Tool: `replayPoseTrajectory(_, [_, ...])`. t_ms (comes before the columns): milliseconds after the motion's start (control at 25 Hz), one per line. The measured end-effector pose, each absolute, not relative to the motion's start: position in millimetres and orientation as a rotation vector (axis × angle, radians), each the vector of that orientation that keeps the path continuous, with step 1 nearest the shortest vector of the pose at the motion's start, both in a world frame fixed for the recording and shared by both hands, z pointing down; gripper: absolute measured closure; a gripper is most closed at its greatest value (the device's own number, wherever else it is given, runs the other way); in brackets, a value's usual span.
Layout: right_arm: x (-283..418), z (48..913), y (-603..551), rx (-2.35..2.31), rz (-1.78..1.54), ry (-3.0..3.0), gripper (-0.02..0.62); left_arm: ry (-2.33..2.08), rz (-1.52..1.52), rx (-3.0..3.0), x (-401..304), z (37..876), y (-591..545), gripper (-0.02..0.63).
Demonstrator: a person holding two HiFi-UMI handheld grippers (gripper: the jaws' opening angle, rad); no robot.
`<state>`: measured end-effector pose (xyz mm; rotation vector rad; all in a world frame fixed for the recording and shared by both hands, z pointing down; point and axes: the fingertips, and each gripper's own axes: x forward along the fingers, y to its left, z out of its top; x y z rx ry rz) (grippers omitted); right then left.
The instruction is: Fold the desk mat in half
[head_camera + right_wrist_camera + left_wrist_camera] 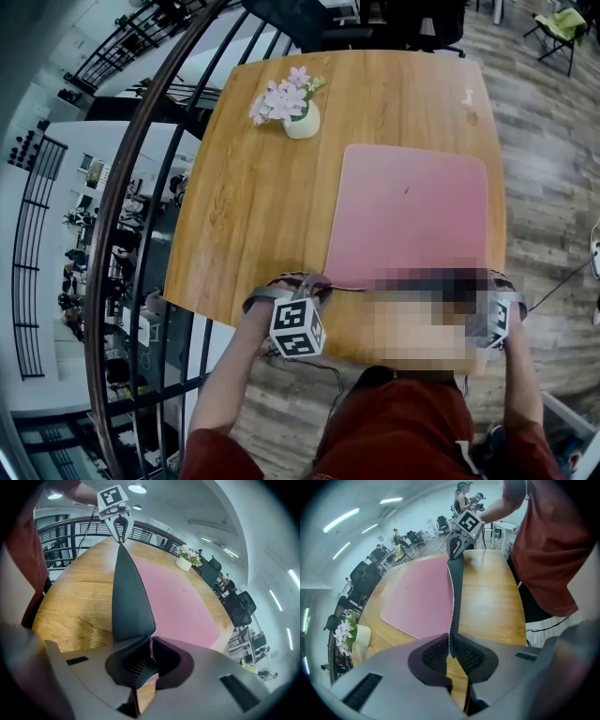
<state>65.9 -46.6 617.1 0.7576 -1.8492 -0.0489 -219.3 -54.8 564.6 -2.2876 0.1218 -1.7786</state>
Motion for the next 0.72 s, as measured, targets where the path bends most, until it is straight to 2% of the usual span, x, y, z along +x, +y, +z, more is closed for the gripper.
replayPoseTrajectory(440, [65, 614, -52, 0.757, -0.016, -1.866, 0.545, 0.181, -1.776, -2.247, -214, 576, -89, 0.572])
replayPoseTrajectory(720, [71, 609, -54, 0.752, -0.021, -1.833, 0.570, 0.206, -1.779, -2.237, -211, 579, -101, 0.574])
